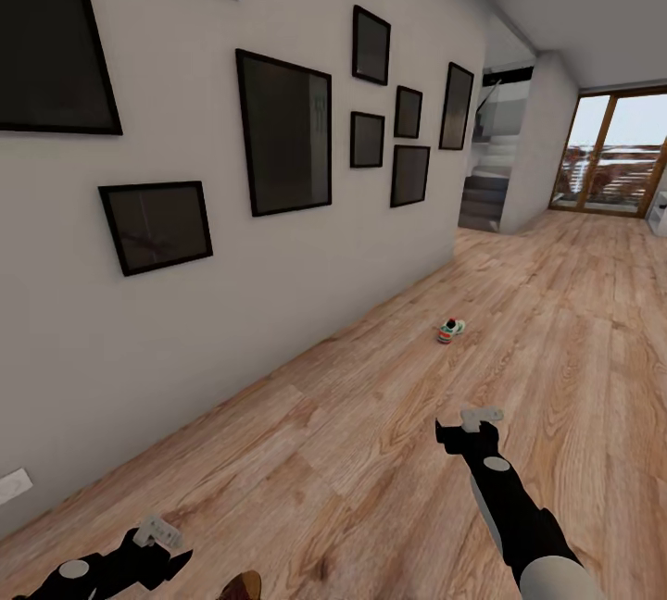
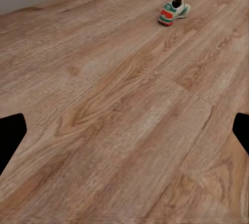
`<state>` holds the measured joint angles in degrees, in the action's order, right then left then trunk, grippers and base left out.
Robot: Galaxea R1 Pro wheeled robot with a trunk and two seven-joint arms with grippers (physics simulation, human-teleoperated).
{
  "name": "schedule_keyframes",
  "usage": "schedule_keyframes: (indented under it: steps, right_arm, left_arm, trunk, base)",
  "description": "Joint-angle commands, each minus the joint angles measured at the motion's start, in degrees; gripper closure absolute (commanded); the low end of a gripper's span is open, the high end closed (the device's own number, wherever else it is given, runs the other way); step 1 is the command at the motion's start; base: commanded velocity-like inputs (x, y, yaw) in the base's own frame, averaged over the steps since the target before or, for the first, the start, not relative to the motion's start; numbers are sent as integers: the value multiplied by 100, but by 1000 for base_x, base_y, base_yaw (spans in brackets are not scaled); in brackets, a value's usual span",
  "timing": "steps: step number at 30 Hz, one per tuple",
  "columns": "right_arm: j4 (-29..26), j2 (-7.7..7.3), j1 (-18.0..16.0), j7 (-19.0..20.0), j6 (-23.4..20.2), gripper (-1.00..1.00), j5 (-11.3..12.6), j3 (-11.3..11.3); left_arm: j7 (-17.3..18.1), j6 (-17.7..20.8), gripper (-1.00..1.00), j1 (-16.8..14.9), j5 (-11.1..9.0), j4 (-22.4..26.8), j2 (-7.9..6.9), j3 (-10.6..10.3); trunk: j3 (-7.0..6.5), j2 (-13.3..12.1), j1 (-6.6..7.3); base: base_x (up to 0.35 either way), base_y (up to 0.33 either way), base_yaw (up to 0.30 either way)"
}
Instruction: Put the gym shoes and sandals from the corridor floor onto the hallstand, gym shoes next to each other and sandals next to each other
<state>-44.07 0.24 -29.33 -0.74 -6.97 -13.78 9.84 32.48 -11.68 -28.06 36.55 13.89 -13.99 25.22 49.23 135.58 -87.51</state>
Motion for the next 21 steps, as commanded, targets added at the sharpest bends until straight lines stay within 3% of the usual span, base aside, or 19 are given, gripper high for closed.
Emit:
schedule_keyframes:
  steps: [1, 10, 21]
  right_arm:
    - [-37, 4, -2, -6, -115, -100, -44, 6]
    - [-648, 11, -2, -6, -849, -100, -38, 9]
    - [-1524, 15, -2, -7, -1148, -100, -36, 0]
  left_arm:
    - [21, -31, -100, -12, 61, 0, 2, 46]
    - [36, 144, -100, -57, 133, 9, 2, 47]
    - [49, 497, -100, -61, 551, 15, 13, 53]
  trunk:
    - [26, 44, -21]
    - [233, 405, -219]
    - [532, 769, -422]
  base:
    - [0, 0, 0]
    - [0, 0, 0]
    - [0, 0, 0]
